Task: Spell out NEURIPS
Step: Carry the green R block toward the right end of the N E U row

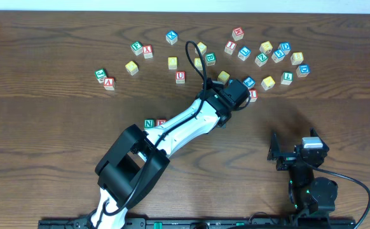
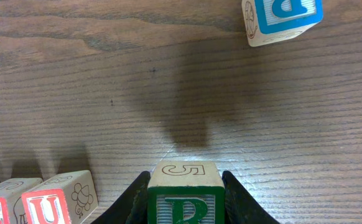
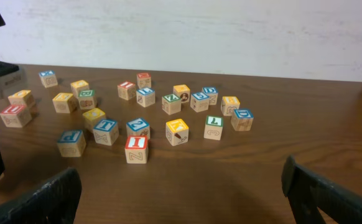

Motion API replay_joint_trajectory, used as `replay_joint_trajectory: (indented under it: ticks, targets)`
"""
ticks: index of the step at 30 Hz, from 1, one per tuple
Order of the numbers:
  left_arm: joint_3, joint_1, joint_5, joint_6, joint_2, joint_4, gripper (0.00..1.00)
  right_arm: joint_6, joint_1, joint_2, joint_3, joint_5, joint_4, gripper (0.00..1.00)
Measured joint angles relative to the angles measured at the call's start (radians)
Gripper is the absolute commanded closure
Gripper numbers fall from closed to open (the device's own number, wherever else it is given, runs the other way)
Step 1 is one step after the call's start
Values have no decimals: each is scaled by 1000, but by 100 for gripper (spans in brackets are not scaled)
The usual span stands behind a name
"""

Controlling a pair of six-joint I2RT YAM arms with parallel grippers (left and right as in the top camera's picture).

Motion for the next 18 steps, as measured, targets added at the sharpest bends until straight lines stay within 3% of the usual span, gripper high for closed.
replay_joint_trajectory:
  ticks: [18]
  targets:
    - [-79,32,-6,-11,0,60,92,0,0,0,0,0,0,1]
